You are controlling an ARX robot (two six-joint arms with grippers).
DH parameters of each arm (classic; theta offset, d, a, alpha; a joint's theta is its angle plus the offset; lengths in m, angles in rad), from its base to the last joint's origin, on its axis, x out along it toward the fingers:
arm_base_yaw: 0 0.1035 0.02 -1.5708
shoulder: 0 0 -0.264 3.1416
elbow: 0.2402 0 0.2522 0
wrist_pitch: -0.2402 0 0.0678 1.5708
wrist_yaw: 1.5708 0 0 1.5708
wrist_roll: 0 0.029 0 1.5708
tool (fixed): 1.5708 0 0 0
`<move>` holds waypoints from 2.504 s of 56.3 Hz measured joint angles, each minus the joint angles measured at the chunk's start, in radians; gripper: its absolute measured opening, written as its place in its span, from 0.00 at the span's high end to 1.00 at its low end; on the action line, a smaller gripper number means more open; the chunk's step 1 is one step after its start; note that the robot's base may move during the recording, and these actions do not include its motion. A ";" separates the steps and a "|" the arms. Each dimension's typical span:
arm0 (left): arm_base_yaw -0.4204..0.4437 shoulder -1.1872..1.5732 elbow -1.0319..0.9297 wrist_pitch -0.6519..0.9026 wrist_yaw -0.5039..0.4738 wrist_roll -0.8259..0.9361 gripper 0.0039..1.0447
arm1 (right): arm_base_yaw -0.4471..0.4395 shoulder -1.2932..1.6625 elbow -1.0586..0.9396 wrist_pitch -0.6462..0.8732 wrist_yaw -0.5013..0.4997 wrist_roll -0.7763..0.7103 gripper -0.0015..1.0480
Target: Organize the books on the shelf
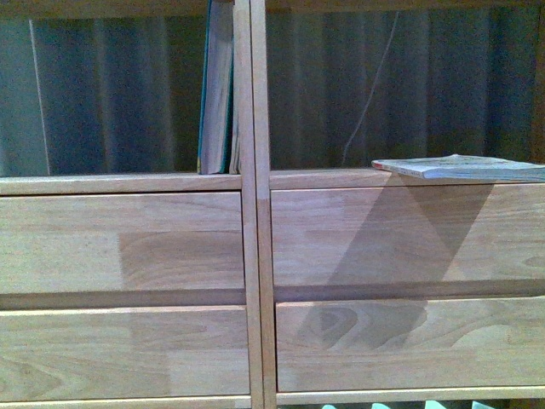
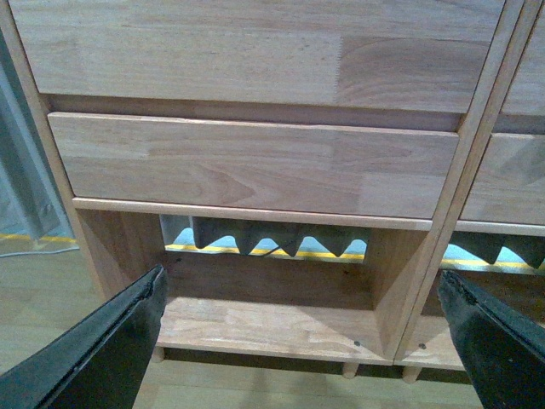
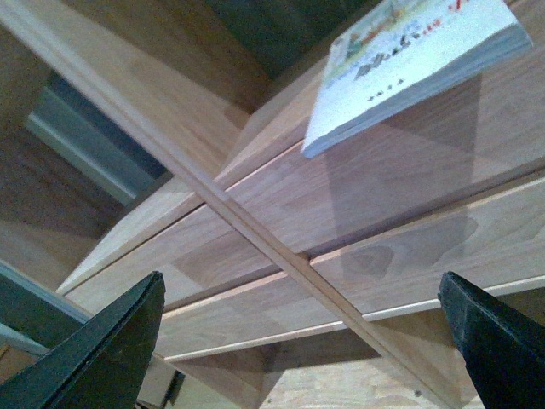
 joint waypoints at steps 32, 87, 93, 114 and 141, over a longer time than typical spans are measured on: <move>0.000 0.000 0.000 0.000 0.000 0.000 0.06 | 0.026 0.521 0.479 -0.037 0.140 0.278 0.07; 0.026 0.021 -0.002 0.055 0.079 -0.041 0.06 | 0.055 0.461 0.469 0.025 0.084 0.305 0.93; 0.169 0.238 0.016 0.395 0.322 -0.175 0.06 | 0.062 0.396 0.464 0.031 0.032 0.285 0.93; 0.269 0.929 0.387 0.848 0.597 -0.397 0.06 | 0.130 0.233 0.464 0.015 -0.080 0.142 0.93; -0.038 1.432 0.987 0.787 0.594 -0.604 0.06 | 0.210 0.254 0.472 0.066 -0.168 0.054 0.93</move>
